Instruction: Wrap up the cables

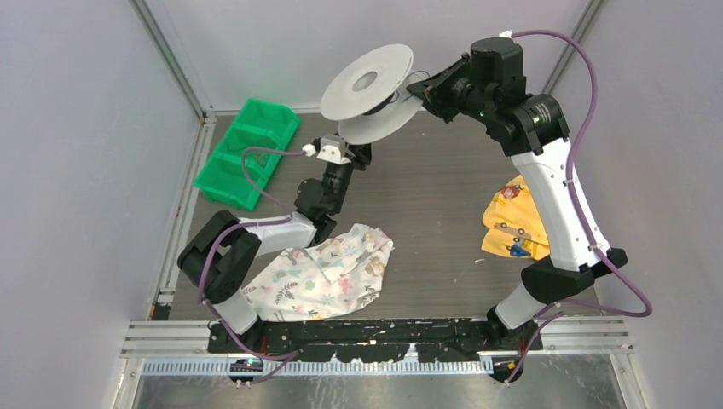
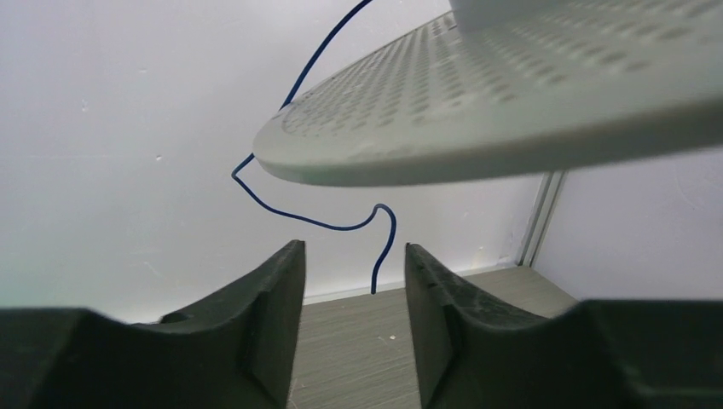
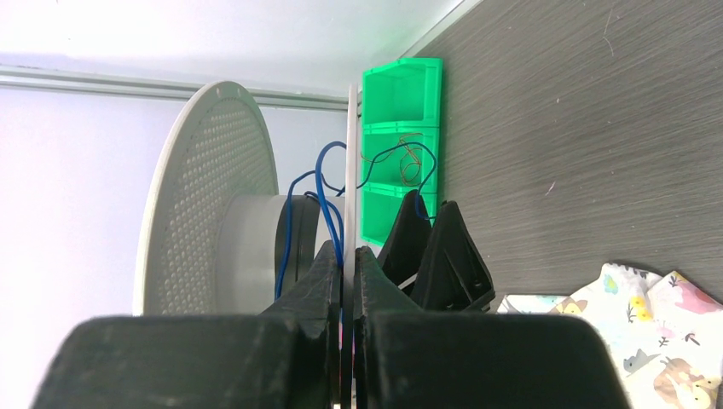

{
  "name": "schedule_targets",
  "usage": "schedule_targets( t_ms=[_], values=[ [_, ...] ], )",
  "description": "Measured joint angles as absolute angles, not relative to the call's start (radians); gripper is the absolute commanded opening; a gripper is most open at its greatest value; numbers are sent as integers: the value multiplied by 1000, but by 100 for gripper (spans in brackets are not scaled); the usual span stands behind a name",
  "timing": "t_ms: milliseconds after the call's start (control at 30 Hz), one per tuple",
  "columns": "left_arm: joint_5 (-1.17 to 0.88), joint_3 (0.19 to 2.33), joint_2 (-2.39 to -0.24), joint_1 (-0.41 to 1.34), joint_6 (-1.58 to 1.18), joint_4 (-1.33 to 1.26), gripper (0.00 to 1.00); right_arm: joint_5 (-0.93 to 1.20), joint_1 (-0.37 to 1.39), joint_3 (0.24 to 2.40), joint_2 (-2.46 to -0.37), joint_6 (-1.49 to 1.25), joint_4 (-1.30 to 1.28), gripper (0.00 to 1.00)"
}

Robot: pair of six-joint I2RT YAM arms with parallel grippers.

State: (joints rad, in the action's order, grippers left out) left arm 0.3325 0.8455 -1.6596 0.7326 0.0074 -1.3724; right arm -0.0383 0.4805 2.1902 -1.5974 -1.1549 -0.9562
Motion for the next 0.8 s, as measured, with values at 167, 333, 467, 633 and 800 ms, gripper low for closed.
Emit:
schedule_targets(
  t_ms=[167,333,467,633,800],
  values=[
    [329,868,-1677,724,2,-1372,20,-35,480,2189,-1594,-1155,-951,1],
    [328,868,-1677,723,2,-1372,1,-35,480,2180,-1592,-1155,-950,1],
    [325,866,-1674,721,2,-1370,0,-35,474,2161,-1588,-1155,-948,1],
    [337,762,-1584,721,-57,-1334,0,-31,456,2141,-1588,-1154,-942,1],
    [326,595,-1365,720,-157,-1161,0,-27,407,2133,-1588,-1143,-943,1]
  ],
)
